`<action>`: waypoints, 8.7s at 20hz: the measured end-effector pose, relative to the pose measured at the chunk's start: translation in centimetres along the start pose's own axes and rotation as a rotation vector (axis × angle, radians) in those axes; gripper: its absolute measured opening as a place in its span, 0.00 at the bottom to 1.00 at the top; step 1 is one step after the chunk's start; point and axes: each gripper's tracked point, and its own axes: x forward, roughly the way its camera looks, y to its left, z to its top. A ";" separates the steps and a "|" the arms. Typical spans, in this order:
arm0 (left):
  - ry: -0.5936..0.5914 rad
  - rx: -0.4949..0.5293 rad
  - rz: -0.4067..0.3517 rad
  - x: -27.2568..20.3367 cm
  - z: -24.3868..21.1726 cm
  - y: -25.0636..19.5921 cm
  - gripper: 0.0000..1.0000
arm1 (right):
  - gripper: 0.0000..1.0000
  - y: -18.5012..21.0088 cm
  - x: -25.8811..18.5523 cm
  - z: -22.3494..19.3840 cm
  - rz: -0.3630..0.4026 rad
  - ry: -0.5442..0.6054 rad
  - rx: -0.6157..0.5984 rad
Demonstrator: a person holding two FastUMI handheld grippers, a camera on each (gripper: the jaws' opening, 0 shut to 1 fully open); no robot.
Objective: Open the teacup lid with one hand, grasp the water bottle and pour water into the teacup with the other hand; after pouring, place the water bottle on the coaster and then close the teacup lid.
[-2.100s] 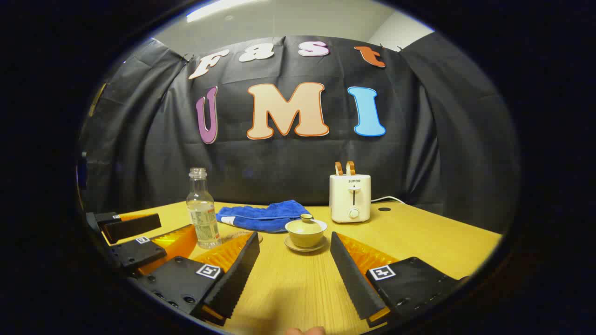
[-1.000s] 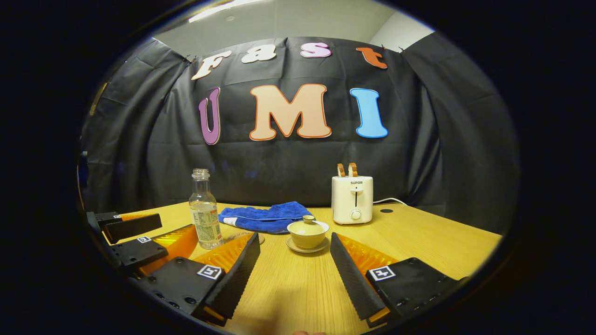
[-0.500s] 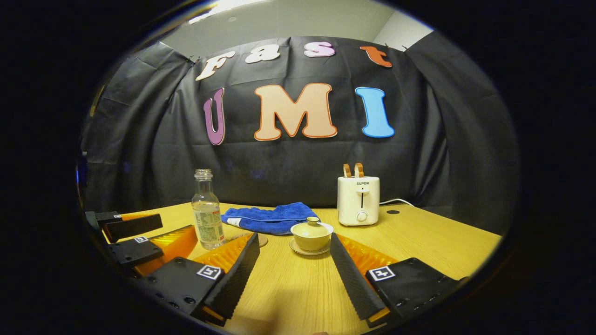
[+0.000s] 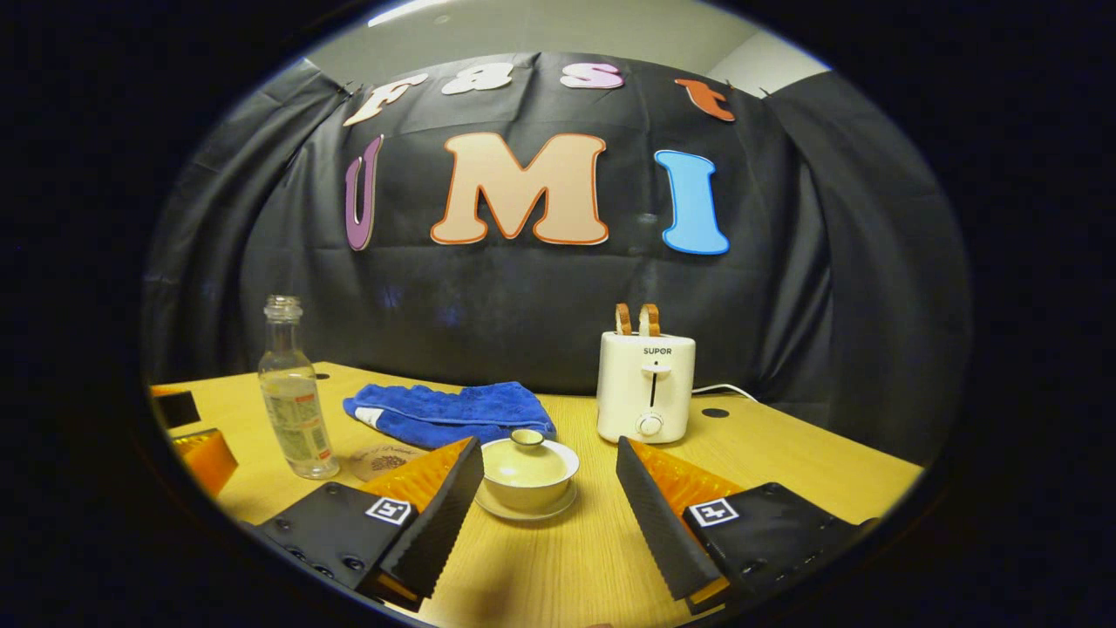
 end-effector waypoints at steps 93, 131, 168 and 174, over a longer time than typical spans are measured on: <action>0.002 0.010 0.056 8.5 -0.3 4.1 0.94 | 0.34 -1.4 -5.0 0.4 0.075 -0.020 0.112; 0.056 0.698 -0.111 17.8 -2.0 0.3 0.70 | 0.33 -5.0 -8.0 0.1 0.028 -0.017 0.109; 0.228 1.830 -0.385 20.3 -2.6 -4.5 0.70 | 0.19 -8.4 -8.9 0.0 -0.030 -0.024 0.107; 0.204 1.897 -0.382 20.5 -1.6 -5.1 0.71 | 0.19 -8.4 -8.8 0.0 -0.029 -0.024 0.107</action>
